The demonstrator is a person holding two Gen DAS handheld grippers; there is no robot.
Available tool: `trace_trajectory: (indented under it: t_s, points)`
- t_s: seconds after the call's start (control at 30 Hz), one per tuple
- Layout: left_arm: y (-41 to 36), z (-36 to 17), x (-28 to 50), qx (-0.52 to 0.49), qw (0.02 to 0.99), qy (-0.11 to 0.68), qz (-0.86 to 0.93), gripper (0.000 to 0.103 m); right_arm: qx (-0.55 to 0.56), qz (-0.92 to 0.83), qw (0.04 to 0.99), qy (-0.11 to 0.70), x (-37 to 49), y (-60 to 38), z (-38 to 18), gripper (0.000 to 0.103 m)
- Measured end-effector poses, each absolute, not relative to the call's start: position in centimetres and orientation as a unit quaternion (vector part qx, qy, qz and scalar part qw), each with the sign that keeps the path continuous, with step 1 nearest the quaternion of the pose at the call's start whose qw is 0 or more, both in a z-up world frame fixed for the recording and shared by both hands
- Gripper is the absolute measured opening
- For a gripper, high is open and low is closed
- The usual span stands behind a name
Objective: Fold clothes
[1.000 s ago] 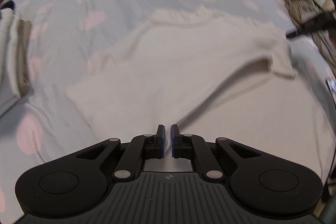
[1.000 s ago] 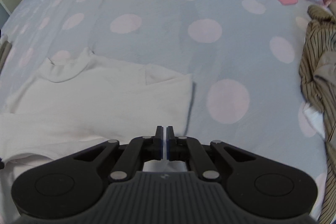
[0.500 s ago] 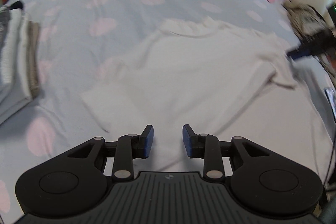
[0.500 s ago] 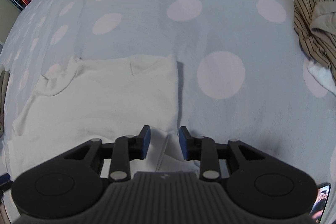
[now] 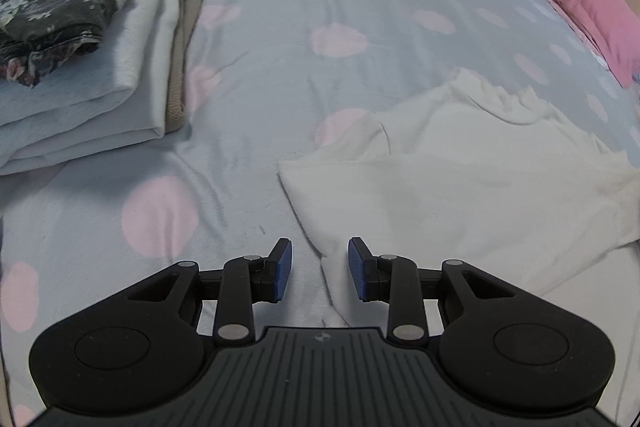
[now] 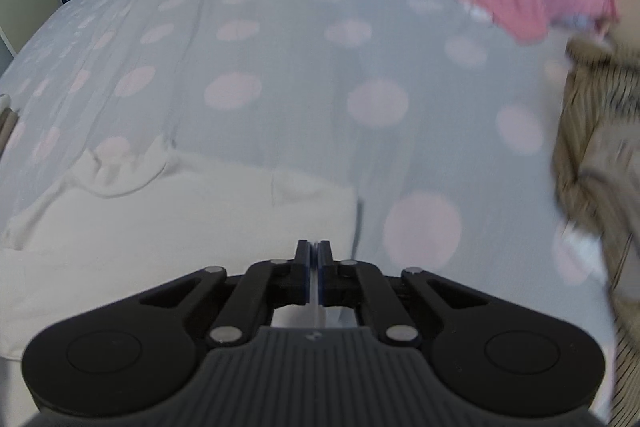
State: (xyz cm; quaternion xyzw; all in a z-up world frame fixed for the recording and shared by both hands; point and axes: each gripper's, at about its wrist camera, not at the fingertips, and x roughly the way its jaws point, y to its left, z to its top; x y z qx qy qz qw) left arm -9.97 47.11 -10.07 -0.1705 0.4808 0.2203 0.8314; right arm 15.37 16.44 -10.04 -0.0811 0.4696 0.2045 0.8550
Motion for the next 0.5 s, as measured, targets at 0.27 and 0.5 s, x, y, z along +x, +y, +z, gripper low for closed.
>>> trace_trajectory:
  t_s: [0.27,0.5]
  points:
    - [47.7,-9.7,-10.5,-0.182,0.834,0.467,0.231,0.041,-0.082,0.192,0.848,0.486,16.2,17.2,-10.9,0.008]
    - [48.8,-10.4,-11.8,-0.208,0.825,0.471,0.233,0.041,-0.080,0.182,0.839,0.507,15.8,15.9,-11.7,0.015]
